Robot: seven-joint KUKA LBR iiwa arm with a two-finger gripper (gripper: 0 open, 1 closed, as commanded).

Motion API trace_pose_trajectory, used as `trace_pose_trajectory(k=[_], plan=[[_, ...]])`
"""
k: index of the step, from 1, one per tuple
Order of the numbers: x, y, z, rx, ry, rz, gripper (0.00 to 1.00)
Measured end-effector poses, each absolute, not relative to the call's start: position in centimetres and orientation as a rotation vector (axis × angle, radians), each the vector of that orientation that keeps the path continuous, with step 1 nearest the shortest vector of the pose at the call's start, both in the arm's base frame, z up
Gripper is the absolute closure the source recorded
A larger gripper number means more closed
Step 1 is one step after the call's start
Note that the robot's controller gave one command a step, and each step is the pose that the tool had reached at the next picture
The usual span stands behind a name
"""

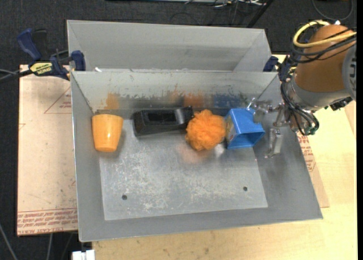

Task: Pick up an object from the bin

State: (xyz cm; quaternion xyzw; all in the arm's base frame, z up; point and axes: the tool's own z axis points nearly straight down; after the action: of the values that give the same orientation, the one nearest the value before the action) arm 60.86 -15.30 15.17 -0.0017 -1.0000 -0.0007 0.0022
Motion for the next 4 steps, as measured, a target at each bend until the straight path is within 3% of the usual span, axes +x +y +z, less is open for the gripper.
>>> trace_pose_trajectory(k=[1,2,3,4], plan=[[61.0,-15.2,15.7,-0.001,-3.143,0.0,0.0],[62.5,-14.0,12.6,0.095,-3.153,0.005,0.0],[62.6,-12.2,10.8,-0.012,-3.17,0.011,0.0],[62.4,-11.5,10.8,-0.399,-3.152,-0.003,0.0]])
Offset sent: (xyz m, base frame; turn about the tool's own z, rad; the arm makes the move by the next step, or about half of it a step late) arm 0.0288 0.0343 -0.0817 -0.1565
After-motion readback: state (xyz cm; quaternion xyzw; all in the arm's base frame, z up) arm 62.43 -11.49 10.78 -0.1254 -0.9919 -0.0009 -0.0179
